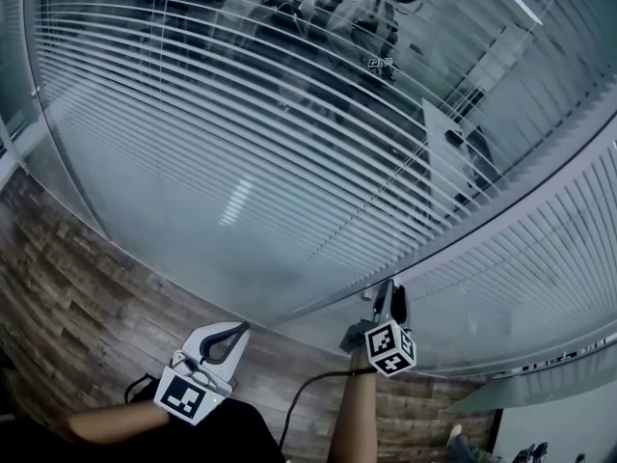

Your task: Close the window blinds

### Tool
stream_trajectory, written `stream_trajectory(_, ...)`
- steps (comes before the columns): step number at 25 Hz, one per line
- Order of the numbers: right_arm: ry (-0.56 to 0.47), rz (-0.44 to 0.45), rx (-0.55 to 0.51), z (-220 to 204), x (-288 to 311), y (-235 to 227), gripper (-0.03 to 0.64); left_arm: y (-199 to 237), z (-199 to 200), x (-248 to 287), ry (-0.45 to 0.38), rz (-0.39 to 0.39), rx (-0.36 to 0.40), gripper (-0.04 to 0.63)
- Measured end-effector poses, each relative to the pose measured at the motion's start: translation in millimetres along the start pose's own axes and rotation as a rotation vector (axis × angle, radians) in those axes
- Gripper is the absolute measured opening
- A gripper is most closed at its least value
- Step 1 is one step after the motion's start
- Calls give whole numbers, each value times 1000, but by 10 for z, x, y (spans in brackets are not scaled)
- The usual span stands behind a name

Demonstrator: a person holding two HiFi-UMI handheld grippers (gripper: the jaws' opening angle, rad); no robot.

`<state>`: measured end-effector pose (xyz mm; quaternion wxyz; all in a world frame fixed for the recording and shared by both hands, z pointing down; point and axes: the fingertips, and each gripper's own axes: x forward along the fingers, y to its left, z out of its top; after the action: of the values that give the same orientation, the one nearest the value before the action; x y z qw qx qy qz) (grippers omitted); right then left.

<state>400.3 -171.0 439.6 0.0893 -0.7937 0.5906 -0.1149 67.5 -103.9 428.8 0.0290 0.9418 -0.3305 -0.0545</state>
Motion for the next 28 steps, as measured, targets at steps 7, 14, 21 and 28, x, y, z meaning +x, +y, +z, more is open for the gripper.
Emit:
stream_trajectory(7, 13, -36, -289, -26, -5, 66, 126, 37, -19, -64, 4, 12, -19, 2)
stream_trajectory(14, 63, -17, -351, -77, -24, 82, 132, 20, -51, -70, 17, 6, -30, 2)
stream_trajectory(21, 17, 27, 96, -43, 4, -1, 131, 15, -43, -54, 20, -5, -38, 2)
stream_trajectory(28, 72, -19, -469, -57, 15, 77, 127, -9, -58, -70, 19, 0, -47, 2)
